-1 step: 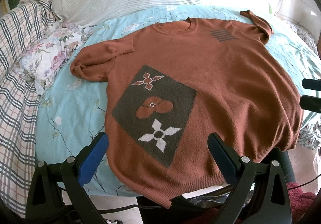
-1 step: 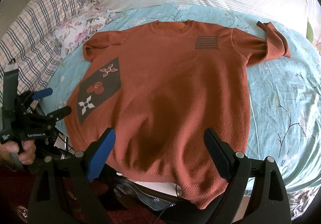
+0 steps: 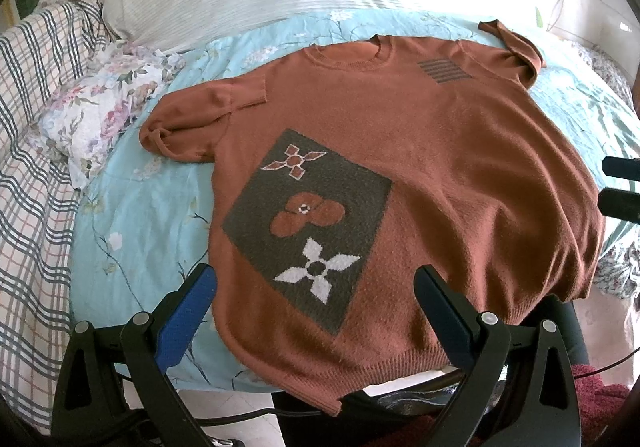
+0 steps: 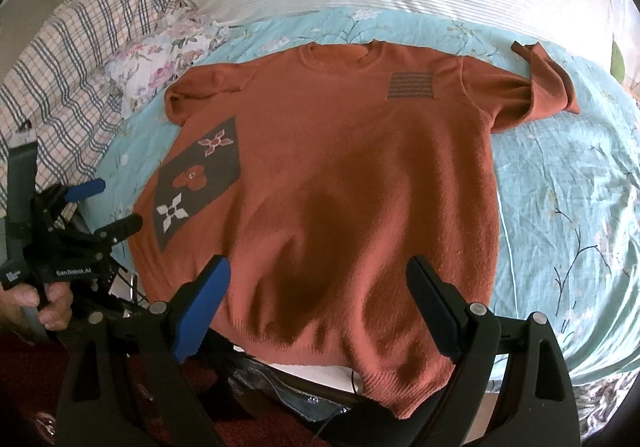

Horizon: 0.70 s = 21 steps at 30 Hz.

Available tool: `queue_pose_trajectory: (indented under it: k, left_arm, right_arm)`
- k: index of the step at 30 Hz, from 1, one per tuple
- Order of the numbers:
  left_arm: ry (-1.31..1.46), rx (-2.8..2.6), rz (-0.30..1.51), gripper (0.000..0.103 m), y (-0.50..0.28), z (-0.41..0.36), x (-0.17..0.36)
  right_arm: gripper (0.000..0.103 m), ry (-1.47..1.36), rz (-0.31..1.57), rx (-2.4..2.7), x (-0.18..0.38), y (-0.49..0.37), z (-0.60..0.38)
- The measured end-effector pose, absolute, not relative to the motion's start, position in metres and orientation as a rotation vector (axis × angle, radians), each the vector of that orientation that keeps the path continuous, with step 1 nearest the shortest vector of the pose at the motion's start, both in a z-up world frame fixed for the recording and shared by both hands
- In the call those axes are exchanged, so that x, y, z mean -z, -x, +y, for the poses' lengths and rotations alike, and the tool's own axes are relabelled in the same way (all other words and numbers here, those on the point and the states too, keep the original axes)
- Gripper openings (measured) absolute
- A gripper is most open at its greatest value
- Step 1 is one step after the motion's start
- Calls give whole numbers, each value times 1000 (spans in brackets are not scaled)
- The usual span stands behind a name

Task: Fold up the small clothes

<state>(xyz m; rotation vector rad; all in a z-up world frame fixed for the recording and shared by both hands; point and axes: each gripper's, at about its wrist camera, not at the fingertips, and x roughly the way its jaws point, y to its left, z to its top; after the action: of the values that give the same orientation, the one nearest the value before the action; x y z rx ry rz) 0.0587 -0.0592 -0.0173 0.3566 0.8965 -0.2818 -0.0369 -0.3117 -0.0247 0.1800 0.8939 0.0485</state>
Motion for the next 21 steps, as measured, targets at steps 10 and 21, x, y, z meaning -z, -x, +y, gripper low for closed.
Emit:
queue_pose_trajectory:
  k: [10,21]
  left_arm:
    - [-320,292,916,99,-85,-73,22]
    - [-289,311,950,99,-123,-96,27]
  right_arm:
    - [89,-251,695,3,12,-2,-382]
    - [49,-351,694,213,-6,-99,-532]
